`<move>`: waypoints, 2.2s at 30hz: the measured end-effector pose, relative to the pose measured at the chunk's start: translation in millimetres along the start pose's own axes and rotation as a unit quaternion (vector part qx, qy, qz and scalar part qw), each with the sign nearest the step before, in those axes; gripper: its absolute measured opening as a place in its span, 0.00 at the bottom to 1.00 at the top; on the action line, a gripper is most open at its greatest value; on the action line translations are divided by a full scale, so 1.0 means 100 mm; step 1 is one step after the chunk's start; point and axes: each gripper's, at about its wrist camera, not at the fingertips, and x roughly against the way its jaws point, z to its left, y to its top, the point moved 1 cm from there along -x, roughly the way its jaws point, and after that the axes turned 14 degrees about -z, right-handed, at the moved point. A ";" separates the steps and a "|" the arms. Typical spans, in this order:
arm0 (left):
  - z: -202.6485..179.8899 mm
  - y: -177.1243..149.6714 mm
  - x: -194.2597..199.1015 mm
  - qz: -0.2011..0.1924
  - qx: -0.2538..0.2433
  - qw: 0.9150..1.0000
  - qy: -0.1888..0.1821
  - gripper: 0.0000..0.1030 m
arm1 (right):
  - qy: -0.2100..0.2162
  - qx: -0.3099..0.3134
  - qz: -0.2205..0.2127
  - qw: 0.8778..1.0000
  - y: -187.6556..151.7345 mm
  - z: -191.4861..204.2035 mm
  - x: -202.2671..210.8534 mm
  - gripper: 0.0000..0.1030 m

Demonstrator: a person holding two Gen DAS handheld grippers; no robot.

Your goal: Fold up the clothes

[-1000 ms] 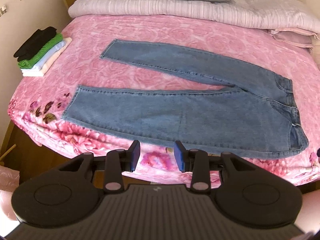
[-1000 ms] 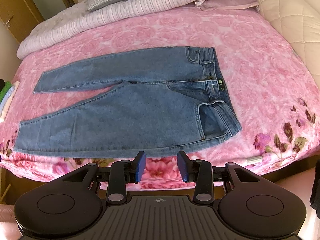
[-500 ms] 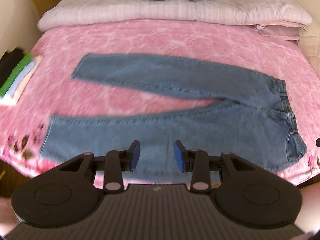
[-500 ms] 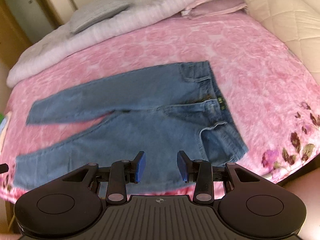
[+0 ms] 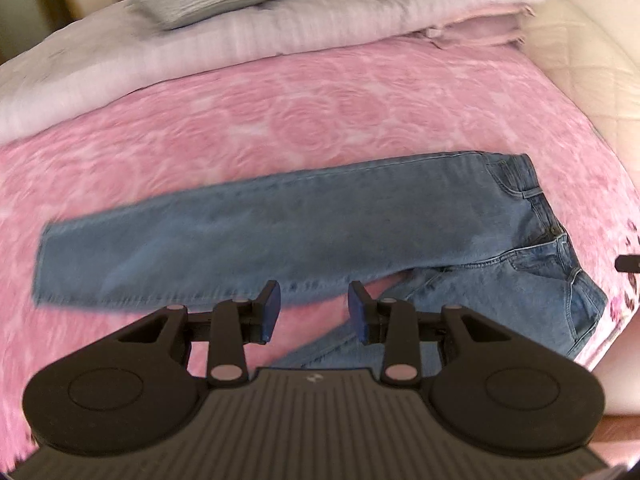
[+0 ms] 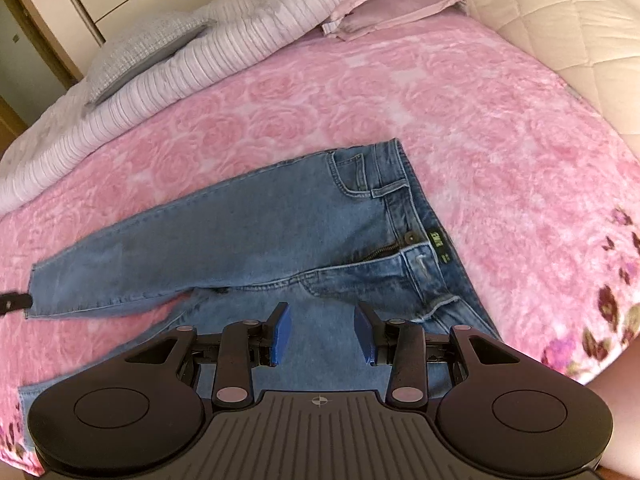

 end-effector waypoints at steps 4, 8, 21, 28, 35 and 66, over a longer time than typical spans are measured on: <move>0.00 0.07 -0.40 0.005 -0.005 1.000 -0.006 0.32 | 0.025 0.028 0.028 0.999 0.09 -0.02 -0.35 0.38; -0.01 0.07 -0.83 0.015 0.005 1.000 -0.001 0.32 | 0.044 0.063 0.068 0.995 0.09 -0.01 -0.86 0.38; 0.14 0.21 -2.11 0.010 -0.101 0.994 -0.045 0.32 | 0.141 0.233 0.084 0.959 0.58 0.08 -2.35 0.38; 0.35 0.28 -2.59 0.018 -0.211 0.974 -0.080 0.32 | 0.178 0.340 0.066 0.921 0.82 0.19 -2.85 0.56; 0.61 0.30 -2.91 0.046 -0.269 0.956 -0.106 0.32 | 0.176 0.423 0.079 0.885 0.89 0.25 -3.27 0.57; 0.23 -0.69 -0.23 -0.032 -0.179 0.982 -0.056 0.02 | 0.109 0.479 -0.095 0.866 -0.05 0.21 -0.39 0.08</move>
